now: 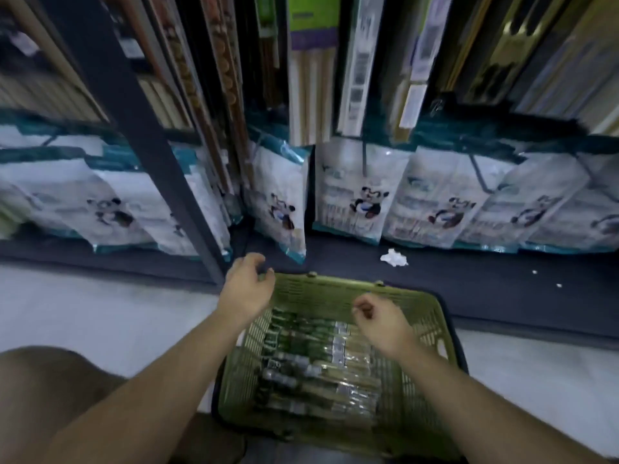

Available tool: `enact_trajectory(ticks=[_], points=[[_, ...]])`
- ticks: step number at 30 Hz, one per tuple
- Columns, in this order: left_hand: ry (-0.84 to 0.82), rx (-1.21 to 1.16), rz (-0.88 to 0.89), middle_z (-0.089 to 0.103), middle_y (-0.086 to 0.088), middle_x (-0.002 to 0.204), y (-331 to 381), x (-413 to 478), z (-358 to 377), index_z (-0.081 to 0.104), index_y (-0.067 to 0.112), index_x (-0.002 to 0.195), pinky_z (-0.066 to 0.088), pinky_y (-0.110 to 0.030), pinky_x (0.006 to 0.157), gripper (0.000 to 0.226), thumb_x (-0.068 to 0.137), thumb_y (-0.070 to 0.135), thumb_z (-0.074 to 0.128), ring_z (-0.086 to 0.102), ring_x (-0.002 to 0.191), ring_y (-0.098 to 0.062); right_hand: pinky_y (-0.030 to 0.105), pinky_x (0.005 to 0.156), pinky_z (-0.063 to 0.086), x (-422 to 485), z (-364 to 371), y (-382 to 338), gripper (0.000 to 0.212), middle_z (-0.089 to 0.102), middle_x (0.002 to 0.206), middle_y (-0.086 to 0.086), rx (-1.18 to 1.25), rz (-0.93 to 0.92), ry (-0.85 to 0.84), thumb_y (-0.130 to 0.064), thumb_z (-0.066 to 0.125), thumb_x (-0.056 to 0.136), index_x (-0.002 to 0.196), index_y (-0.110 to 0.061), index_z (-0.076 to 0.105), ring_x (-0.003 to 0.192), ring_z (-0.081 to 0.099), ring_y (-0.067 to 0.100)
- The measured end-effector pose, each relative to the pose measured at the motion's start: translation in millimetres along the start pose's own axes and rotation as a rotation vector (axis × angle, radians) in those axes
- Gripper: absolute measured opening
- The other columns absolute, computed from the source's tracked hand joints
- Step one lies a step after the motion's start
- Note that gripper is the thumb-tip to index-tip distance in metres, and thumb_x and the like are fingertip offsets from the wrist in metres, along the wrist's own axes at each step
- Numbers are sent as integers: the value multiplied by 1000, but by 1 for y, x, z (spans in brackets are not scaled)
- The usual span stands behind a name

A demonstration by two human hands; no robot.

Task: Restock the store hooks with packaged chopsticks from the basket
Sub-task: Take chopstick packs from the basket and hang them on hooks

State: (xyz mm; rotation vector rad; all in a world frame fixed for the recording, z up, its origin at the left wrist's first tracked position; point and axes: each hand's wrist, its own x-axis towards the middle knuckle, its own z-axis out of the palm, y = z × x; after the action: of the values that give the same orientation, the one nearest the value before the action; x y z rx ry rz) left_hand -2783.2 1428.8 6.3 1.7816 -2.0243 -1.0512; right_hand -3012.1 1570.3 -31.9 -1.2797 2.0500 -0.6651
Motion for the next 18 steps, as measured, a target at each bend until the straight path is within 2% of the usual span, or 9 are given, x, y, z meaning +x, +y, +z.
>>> enact_trajectory(ticks=[2,4,7,10,12,16,18], points=[[42,67,-92,54,-15,129,-35,-4,8,51,11,139,46,-46,99,43,100,30,57,52,122,-37,31,85,53,1,29,24,12,75,98,-1,-90,88,-133,-20,64,94,101,-19,74,94,69,21],[25,45,-171,51,-15,134,-64,-8,16,47,11,139,44,-48,105,47,100,35,56,48,127,-37,27,81,51,1,56,45,14,75,98,6,-144,103,-236,-16,62,95,100,-13,75,92,68,24],[-68,-29,-220,62,-13,118,-95,-19,31,46,18,134,51,-48,92,41,103,45,49,61,108,-37,17,64,39,2,94,68,13,72,99,13,-217,128,-368,-9,61,95,99,-5,73,89,63,24],[-49,-148,-209,67,-3,97,-111,-30,43,49,30,119,54,-44,79,28,103,53,48,66,88,-28,23,75,46,2,124,82,25,70,112,7,-299,122,-499,-25,64,97,119,-15,69,101,64,24],[4,-186,-206,67,1,91,-116,-31,48,50,34,113,56,-44,77,25,101,56,48,67,83,-24,32,84,52,1,138,84,31,69,114,5,-345,74,-570,-34,68,94,121,-21,67,103,64,25],[19,-213,-204,67,6,88,-123,-29,51,51,37,106,60,-47,73,24,97,60,49,69,80,-19,34,82,51,-6,158,85,40,64,115,5,-490,-33,-683,-46,72,87,118,-22,64,103,59,25],[21,-224,-203,66,13,81,-126,-28,53,51,40,102,57,-41,66,20,96,60,50,66,72,-8,33,82,49,-7,164,88,46,63,118,4,-515,-36,-652,-46,74,85,122,-22,63,106,57,24]])
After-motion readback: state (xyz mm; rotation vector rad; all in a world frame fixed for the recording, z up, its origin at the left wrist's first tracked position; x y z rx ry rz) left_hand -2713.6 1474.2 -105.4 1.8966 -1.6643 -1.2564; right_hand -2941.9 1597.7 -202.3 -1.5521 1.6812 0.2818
